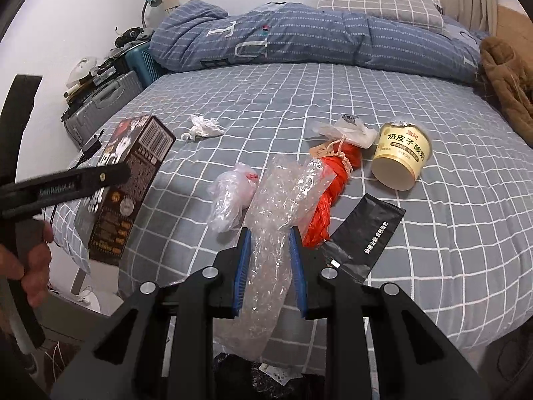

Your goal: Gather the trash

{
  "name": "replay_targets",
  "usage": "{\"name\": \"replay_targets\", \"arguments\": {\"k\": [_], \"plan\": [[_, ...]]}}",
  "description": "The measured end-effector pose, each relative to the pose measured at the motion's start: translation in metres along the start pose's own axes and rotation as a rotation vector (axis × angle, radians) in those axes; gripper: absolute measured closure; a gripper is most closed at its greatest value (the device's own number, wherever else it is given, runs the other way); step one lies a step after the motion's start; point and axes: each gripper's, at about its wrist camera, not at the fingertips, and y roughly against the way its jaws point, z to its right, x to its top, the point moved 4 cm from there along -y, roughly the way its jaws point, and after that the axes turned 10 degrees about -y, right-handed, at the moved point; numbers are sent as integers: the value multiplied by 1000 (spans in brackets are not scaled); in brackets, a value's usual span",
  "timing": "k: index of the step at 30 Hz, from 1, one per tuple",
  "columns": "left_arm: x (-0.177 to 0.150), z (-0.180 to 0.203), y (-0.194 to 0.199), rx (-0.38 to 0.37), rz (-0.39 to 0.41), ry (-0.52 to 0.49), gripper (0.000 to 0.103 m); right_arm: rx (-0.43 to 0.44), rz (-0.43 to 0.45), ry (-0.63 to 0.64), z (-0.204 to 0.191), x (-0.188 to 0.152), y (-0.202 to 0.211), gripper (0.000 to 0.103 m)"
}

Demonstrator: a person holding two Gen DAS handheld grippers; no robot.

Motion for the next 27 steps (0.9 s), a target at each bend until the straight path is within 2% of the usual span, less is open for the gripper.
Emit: {"name": "replay_targets", "arguments": {"k": [6,15,27], "plan": [[-19,2,14,-13,3,7,9,-12,11,11,-6,-6,16,80],[-45,12,35,7,20,-5,9,-23,16,-2,-5,-16,40,80],[-77,28,57,-10,5,-12,9,-41,29,-1,-8,-34,75,80]]}}
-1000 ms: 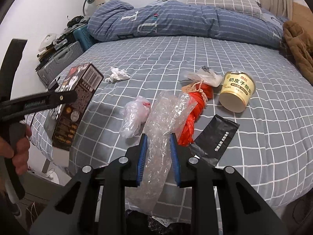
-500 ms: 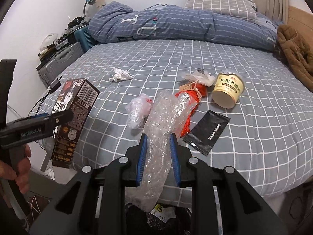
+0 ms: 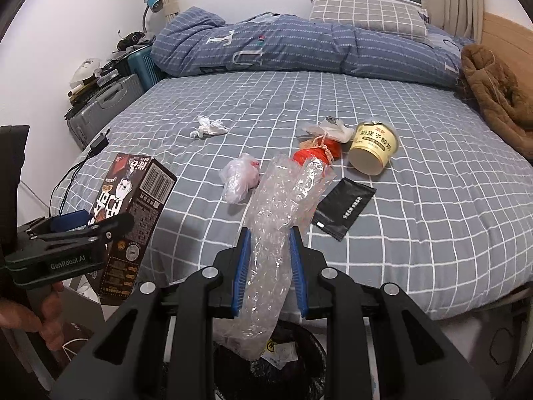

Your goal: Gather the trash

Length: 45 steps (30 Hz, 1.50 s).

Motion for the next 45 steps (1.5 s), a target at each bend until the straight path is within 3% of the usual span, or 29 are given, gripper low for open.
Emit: {"name": "replay_targets", "arguments": {"k": [17,32,45], "plan": [[-52,20,29,-35,-14,-9,9,-1,-10,1,-1,-39,36,80],[-100,32,33,-52,-41,-9,9,-28,-62,-4,5,-85,38,80],[-159,38,14,-69,-130,3,9,-44,-129,-17,15,-130,29,80]]}}
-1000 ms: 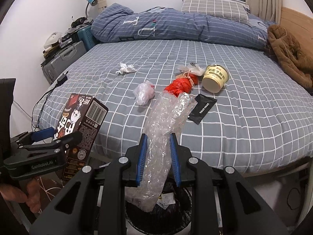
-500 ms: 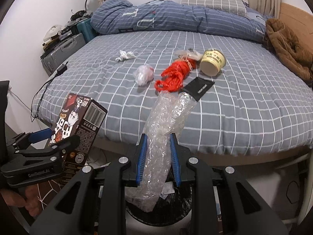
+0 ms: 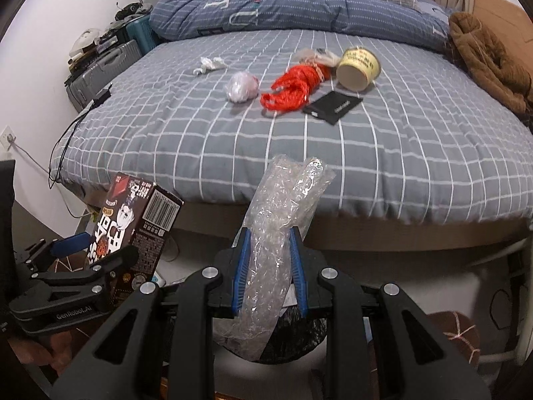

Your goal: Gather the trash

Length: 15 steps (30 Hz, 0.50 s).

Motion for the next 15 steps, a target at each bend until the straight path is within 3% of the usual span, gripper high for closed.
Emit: {"name": "replay_targets", "arguments": {"k": [15], "plan": [[-36,5,-56,-14,-114,-3,9,-20,-126,-28,14,-45,-58,80]]}}
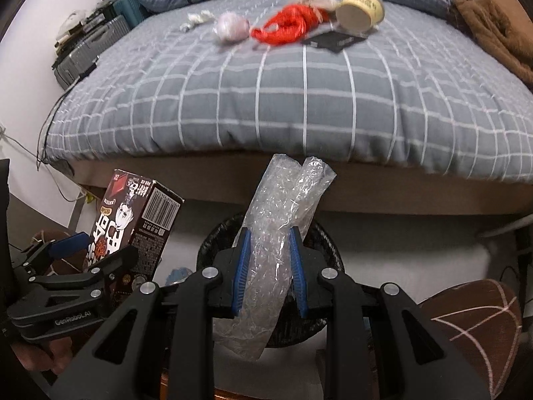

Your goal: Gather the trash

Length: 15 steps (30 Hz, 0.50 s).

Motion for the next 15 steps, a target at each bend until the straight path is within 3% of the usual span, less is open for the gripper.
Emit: {"name": "replay_targets", "arguments": {"k": [15], "plan": [[3,1,-70,-14,-94,-15,9,-18,-135,-14,13,-12,-68,80]]}}
